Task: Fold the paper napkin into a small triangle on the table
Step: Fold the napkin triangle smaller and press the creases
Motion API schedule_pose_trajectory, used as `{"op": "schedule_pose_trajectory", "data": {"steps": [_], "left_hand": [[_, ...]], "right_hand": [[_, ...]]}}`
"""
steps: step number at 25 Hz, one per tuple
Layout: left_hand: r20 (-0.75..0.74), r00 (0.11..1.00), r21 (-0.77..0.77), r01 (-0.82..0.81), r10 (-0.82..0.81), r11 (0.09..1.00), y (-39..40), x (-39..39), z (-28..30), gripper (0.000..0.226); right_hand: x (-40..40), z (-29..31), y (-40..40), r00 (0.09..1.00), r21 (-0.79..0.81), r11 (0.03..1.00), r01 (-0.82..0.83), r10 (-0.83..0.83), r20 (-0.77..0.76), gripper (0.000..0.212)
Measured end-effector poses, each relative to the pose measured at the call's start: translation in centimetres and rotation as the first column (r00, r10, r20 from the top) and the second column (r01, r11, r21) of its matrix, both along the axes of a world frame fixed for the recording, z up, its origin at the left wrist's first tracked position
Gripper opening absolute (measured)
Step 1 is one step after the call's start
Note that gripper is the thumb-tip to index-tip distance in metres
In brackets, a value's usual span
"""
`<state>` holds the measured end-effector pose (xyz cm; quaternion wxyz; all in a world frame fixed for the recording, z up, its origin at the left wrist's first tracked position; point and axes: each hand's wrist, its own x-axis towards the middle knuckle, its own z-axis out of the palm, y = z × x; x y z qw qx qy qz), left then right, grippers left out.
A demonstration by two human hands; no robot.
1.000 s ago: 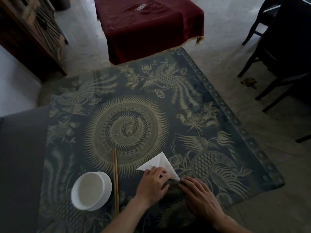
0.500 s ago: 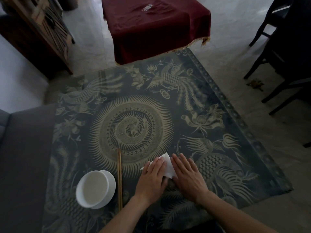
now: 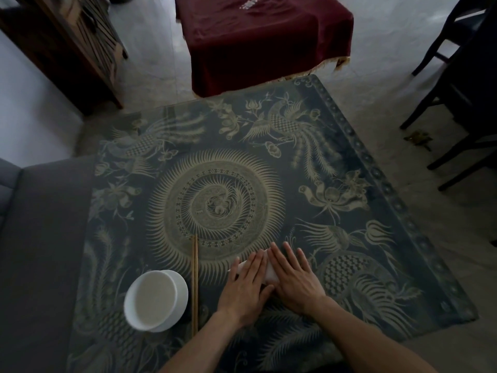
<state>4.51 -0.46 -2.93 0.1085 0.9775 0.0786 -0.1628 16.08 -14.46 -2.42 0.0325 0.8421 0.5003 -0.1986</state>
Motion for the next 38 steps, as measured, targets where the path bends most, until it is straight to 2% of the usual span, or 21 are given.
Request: {"op": "schedule_pose_trajectory", "data": {"steps": [5,10,17,22,24,26,28,30,38], "left_hand": [[0.015,1.0,-0.015,0.003,-0.003,1.0,0.5,-0.5,-0.4,0.069],[0.065,0.991,-0.014,-0.115,0.116,0.993,1.2,-3.2,-1.2,0.068],[0.043,0.968,0.076,-0.252,0.249,0.965,1.6,-5.3,-0.5,0.066],[0.088,0.939,0.048,-0.337,0.332,0.94,1.5,-4.5,0.4,0.066],[0.108,0.961,0.027,-0.26,0.256,0.965,1.8,-2.9,0.8,0.065],[0.103,0.989,0.027,-0.108,0.105,0.994,2.0,-0.8,1.1,0.065],[0.083,0.996,0.045,0.025,-0.029,0.999,2.0,1.4,1.1,0.066],[0.063,0.993,0.072,0.093,-0.098,0.993,1.8,2.9,0.9,0.066],[-0.02,0.998,0.03,0.054,-0.053,0.998,1.6,3.4,-0.3,0.067]], "right_hand": [[-0.1,-0.1,-0.2,0.999,0.085,0.996,0.028,-0.03,0.018,0.074],[-0.2,-1.0,-0.2,0.999,0.106,0.993,0.053,-0.053,0.0,0.073],[-0.1,-1.3,-0.3,0.998,0.089,0.994,0.062,-0.063,0.012,0.072],[-0.3,-0.9,-0.4,0.997,0.121,0.991,0.064,-0.067,0.028,0.071],[-0.3,-0.4,-0.7,0.995,0.145,0.985,0.093,-0.098,0.029,0.07],[-0.4,-0.4,-1.0,0.991,0.13,0.984,0.121,-0.126,0.034,0.07],[-0.4,-0.4,-1.2,0.99,0.103,0.985,0.135,-0.138,0.017,0.071],[-0.2,-0.5,-0.8,0.992,0.083,0.989,0.123,-0.125,0.019,0.072],[0.0,-0.7,-0.8,0.991,0.094,0.987,0.128,-0.131,0.026,0.069]]}}
